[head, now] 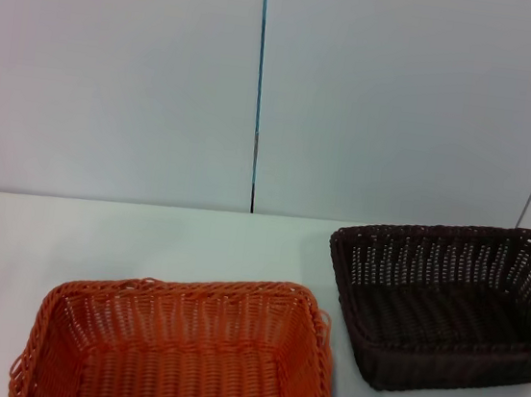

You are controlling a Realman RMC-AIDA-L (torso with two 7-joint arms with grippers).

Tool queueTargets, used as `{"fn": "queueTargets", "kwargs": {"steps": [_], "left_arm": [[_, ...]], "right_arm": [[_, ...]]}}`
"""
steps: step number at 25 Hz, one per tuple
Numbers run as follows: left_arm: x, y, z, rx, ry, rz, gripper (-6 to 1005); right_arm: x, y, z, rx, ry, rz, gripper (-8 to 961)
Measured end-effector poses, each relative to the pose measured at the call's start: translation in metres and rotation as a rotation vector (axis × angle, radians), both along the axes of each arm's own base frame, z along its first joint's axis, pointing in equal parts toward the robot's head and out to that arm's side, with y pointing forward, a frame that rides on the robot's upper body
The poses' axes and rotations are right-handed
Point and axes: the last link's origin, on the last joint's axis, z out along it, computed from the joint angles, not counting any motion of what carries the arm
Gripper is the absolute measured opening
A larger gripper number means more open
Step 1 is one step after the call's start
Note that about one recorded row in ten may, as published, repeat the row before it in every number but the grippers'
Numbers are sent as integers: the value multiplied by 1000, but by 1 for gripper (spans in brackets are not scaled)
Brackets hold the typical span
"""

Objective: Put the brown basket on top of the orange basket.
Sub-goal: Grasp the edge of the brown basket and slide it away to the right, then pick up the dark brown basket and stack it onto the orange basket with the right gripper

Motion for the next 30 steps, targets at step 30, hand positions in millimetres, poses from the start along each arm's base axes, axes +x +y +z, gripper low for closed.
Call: {"fn": "queueTargets", "kwargs": {"steps": [30], "left_arm": [[2, 2, 1, 6, -18, 2, 718]], "right_arm": [[-20, -11, 80, -119, 77, -90, 190]]}}
